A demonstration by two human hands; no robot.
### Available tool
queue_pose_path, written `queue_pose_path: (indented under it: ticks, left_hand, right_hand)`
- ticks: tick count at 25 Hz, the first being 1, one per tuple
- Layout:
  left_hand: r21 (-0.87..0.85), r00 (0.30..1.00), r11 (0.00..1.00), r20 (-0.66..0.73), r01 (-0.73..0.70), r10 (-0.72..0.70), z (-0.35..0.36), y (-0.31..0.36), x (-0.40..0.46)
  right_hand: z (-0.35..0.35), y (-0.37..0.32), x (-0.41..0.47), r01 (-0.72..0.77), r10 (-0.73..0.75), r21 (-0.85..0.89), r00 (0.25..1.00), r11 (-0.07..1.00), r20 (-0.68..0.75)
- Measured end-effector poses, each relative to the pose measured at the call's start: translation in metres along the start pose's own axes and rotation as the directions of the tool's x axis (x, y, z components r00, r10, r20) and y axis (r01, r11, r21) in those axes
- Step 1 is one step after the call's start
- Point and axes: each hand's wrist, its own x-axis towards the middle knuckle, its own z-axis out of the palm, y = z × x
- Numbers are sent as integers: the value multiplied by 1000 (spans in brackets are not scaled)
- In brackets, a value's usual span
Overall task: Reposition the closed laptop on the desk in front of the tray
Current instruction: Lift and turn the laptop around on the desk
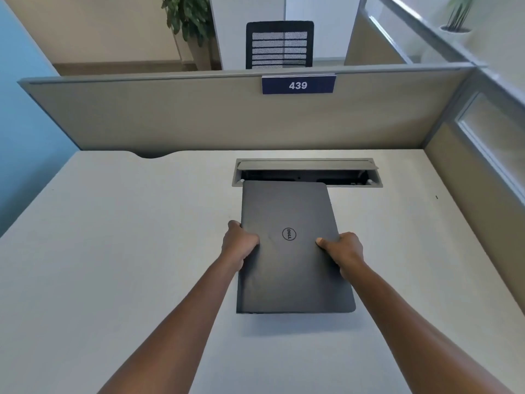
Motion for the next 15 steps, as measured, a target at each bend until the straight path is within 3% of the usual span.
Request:
queue_pose_path:
  ticks: [10,15]
  left_hand:
    - [304,976,938,182,-169,117,10,48,47]
    - [378,949,888,270,-263,166,23,72,71]
  right_hand:
    - [14,47,-30,-126,132,71,988,989,-75]
    - [26,60,-41,-142,150,182,988,973,-30]
